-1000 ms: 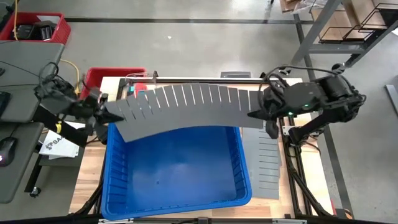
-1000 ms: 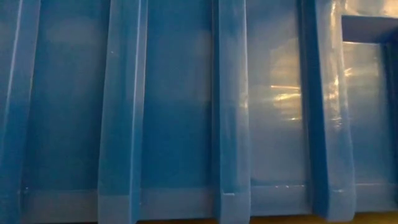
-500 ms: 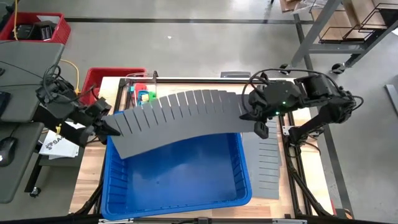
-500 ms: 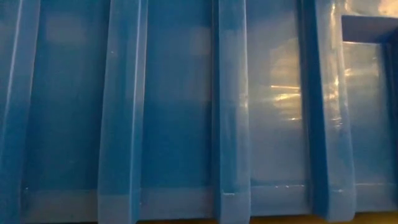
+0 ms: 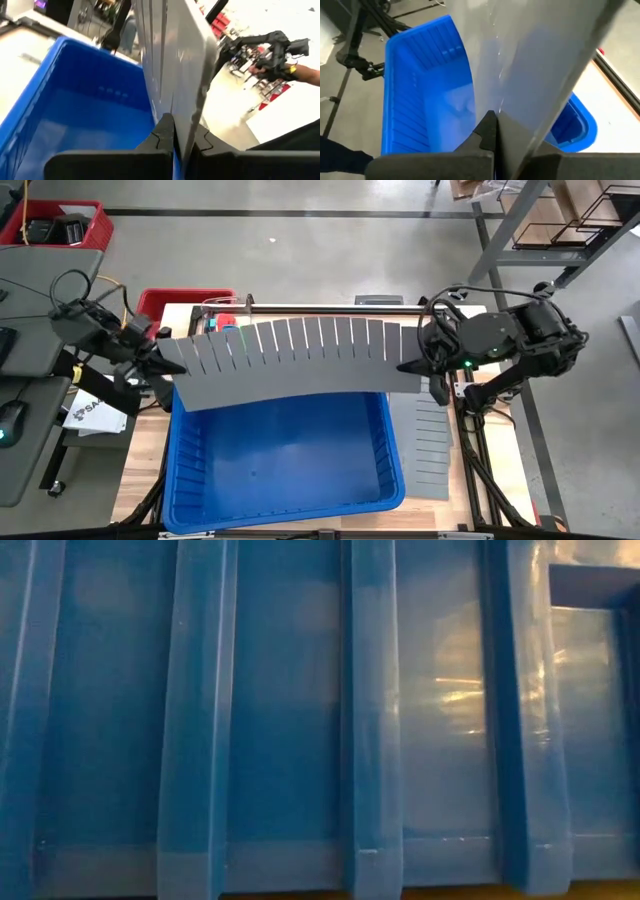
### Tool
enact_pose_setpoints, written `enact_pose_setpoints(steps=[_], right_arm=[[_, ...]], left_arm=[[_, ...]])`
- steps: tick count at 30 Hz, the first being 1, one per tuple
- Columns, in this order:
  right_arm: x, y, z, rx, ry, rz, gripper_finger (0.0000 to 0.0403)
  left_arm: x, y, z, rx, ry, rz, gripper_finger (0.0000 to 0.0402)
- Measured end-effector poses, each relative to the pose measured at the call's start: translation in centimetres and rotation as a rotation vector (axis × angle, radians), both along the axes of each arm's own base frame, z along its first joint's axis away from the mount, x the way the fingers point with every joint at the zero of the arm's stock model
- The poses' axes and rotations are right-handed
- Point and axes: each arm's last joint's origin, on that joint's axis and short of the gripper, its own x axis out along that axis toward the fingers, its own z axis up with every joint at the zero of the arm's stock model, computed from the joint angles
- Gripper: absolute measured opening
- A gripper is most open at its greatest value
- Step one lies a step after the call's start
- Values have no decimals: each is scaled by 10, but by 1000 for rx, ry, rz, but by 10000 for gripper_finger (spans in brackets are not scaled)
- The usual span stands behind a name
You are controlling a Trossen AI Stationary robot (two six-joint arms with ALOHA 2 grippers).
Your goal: Sort blocks
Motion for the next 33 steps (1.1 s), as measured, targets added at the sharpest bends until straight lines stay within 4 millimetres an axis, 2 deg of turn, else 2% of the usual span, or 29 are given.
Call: enact_pose_setpoints(steps=[4,11,14,18,27,33], right_arm=[[5,6,-10,-23,24,-14,0],[29,20,-53,-28,107,-32,1],[33,21,-65,-3,69,-35,2],[31,21,-71,16,-18,-23,1],[18,17,-85,30,-12,-36,0],[17,16,-85,-16,-25,0,1]], left_arm=[[-3,2,4,-4,-46,-10,0],[-6,3,7,-19,-50,-75,0],[-7,3,9,-12,-56,-81,0],[-7,4,8,-13,-51,-82,0],[1,-4,-23,72,306,-32,0],[-4,0,-33,67,434,-6,0]])
